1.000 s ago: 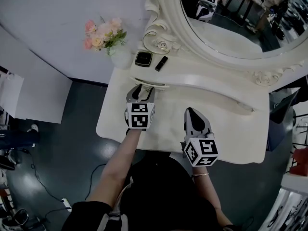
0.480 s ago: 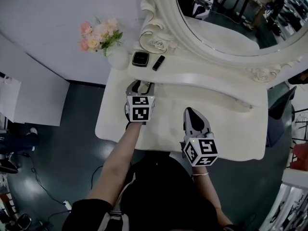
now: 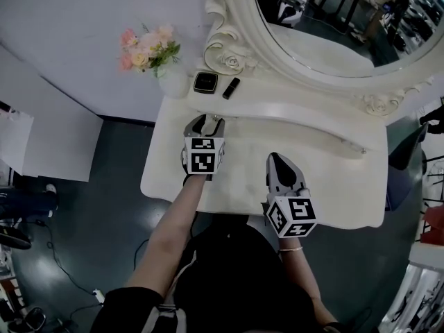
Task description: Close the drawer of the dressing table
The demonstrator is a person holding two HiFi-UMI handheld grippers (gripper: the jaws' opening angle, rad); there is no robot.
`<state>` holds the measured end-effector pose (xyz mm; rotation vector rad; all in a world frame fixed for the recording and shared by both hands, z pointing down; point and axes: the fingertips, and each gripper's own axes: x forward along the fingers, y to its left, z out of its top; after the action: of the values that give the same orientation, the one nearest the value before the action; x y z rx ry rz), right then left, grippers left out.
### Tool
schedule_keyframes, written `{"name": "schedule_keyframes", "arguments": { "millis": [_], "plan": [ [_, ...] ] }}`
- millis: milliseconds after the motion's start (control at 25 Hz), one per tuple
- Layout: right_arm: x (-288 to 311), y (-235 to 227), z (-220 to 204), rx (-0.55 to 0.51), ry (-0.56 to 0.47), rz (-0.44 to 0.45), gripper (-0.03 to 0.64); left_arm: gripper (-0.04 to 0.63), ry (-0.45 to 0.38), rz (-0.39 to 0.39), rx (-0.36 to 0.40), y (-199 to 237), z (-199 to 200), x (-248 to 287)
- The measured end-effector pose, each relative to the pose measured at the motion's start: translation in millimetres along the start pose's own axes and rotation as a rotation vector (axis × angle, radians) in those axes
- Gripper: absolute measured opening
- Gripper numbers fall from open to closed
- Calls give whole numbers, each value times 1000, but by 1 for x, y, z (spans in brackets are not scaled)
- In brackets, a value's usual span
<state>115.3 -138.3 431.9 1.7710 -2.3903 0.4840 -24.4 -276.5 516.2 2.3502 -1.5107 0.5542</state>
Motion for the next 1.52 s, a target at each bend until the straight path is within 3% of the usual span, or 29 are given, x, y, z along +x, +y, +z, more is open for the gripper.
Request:
{"name": "schedule_keyframes", "arguments": {
  "millis": [640,1520],
  "plan": [
    [-11,14,-3,-6,-14,13,6,119,-104,-128,-10,-29,17,-72],
    [-16,22,-2,-26,-20,13,5,8,-200,-165,22,-38,23,-139]
  ]
}}
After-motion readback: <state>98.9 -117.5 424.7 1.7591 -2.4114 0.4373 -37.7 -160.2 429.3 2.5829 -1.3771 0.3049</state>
